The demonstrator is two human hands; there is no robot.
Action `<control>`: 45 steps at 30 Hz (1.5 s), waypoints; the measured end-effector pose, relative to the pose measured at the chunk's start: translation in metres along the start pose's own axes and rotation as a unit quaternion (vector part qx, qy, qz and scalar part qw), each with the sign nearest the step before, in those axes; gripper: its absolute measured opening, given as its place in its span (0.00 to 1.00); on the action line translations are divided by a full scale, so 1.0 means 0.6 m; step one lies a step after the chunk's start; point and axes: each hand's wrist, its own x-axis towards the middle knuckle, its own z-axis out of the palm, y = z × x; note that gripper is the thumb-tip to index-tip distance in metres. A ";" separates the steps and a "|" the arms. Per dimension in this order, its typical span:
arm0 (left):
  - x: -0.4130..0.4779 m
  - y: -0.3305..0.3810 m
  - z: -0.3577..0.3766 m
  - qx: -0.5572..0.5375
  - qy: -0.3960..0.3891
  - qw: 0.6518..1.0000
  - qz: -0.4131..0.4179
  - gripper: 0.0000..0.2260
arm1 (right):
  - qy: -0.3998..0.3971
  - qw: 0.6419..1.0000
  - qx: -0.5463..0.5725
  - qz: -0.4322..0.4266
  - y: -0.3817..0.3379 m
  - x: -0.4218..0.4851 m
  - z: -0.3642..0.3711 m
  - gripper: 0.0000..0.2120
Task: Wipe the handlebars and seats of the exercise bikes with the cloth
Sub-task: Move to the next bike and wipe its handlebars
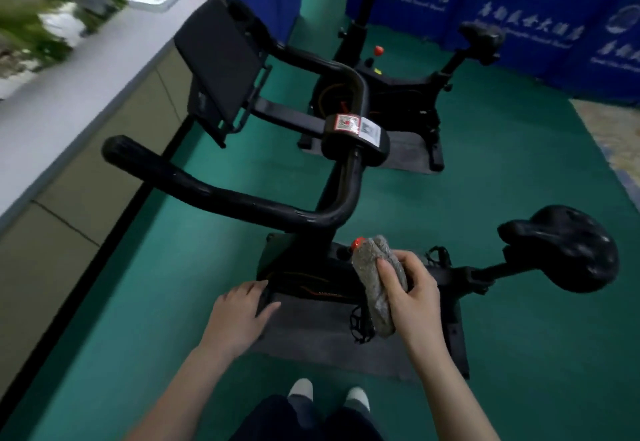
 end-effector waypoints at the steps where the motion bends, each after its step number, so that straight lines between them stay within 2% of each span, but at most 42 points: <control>1: 0.000 -0.002 -0.002 -0.001 0.004 1.000 -0.018 0.26 | -0.010 1.000 0.003 -0.009 -0.007 0.015 0.003 0.04; 6: 0.001 -0.003 -0.007 -0.024 0.016 0.994 -0.109 0.27 | -0.059 0.995 0.023 -0.080 -0.043 0.076 0.001 0.05; 15: 0.008 0.071 -0.009 -0.099 0.120 0.952 -0.265 0.26 | -0.180 0.972 0.065 -0.138 -0.082 0.226 -0.045 0.05; 21: -0.017 0.099 -0.015 -0.119 0.198 0.915 -0.331 0.27 | -0.273 0.945 0.072 -0.165 -0.103 0.275 -0.010 0.06; 26: -0.036 0.086 -0.046 -0.115 0.243 0.888 -0.374 0.28 | -0.357 0.907 0.070 -0.212 -0.142 0.277 0.045 0.06; 31: -0.039 0.064 -0.102 -0.140 0.326 0.859 -0.369 0.27 | -0.397 0.879 0.065 -0.257 -0.182 0.257 0.111 0.07; 36: -0.025 0.051 -0.187 -0.270 0.431 0.805 -0.307 0.30 | -0.391 0.854 0.054 -0.339 -0.229 0.227 0.182 0.08; 39: -0.012 0.047 -0.230 -0.393 0.474 0.747 -0.251 0.31 | -0.378 0.835 0.060 -0.396 -0.273 0.219 0.222 0.06; 42: 0.006 0.041 -0.255 -0.494 0.492 0.689 -0.196 0.27 | -0.358 0.811 0.063 -0.458 -0.327 0.214 0.270 0.04; 45: 0.017 0.036 -0.264 -0.542 0.498 0.654 -0.173 0.27 | -0.355 0.787 0.015 -0.504 -0.368 0.209 0.324 0.05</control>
